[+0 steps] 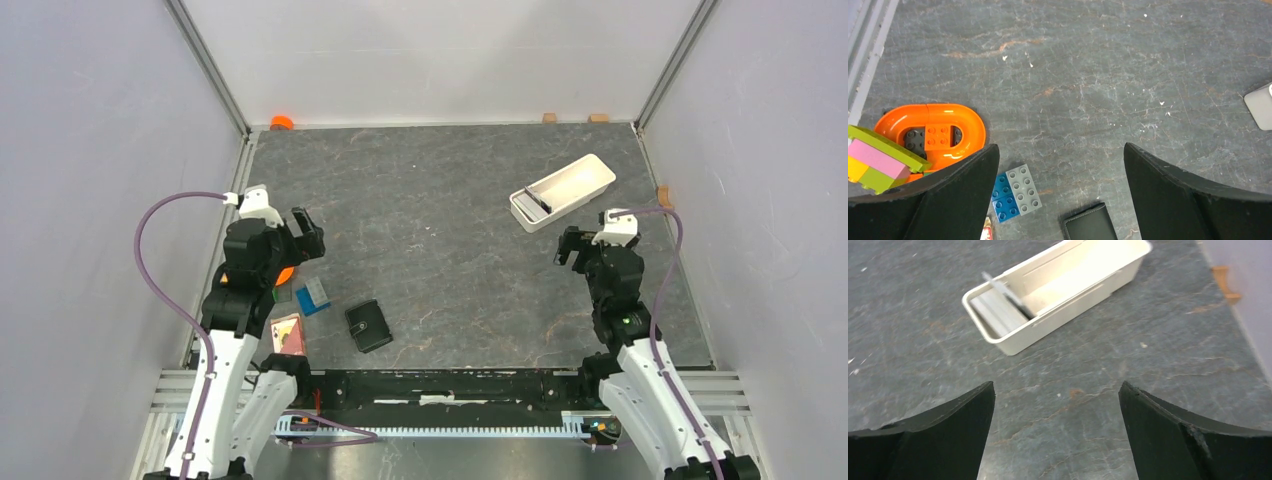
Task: Put the credit cards into the card holder
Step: Pick up the card holder from the center of the board.
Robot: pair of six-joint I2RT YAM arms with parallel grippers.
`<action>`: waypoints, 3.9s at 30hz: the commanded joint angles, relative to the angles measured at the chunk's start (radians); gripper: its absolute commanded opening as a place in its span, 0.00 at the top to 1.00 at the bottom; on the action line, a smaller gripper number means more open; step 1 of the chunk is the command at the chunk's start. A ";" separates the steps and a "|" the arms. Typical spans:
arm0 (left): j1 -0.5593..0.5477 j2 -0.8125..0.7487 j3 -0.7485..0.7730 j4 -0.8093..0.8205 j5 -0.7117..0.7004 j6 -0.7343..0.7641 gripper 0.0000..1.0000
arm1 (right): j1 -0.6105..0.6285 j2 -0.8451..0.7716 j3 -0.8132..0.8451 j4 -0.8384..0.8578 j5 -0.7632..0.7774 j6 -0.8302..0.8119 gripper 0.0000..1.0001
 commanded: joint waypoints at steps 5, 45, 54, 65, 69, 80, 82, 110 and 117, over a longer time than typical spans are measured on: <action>-0.002 0.020 -0.025 -0.037 0.225 -0.181 0.00 | 0.001 0.089 0.083 -0.002 -0.453 -0.010 0.02; -0.422 -0.098 -0.421 -0.138 0.180 -0.756 0.16 | 0.310 0.141 0.016 0.046 -0.716 0.088 0.09; -0.422 0.056 -0.476 0.061 0.203 -0.676 0.36 | 0.312 0.140 0.003 0.052 -0.763 0.094 0.12; -0.451 0.341 -0.428 0.397 0.297 -0.533 0.51 | 0.343 0.227 -0.063 0.199 -0.777 0.202 0.17; -0.453 0.404 -0.407 0.449 0.277 -0.478 0.51 | 0.385 0.325 -0.065 0.290 -0.760 0.272 0.20; -0.453 0.438 -0.515 0.648 0.305 -0.480 0.75 | 0.544 0.711 -0.034 0.709 -0.684 0.552 0.29; -0.454 0.459 -0.518 0.680 0.336 -0.471 0.86 | 0.566 0.759 -0.038 0.778 -0.650 0.594 0.29; -0.453 0.125 -0.647 0.961 0.555 -0.484 0.98 | 0.574 1.006 0.042 1.218 -0.816 0.709 0.42; -0.455 0.146 -0.564 0.832 0.555 -0.460 0.58 | 0.574 0.925 0.048 1.153 -0.819 0.679 1.00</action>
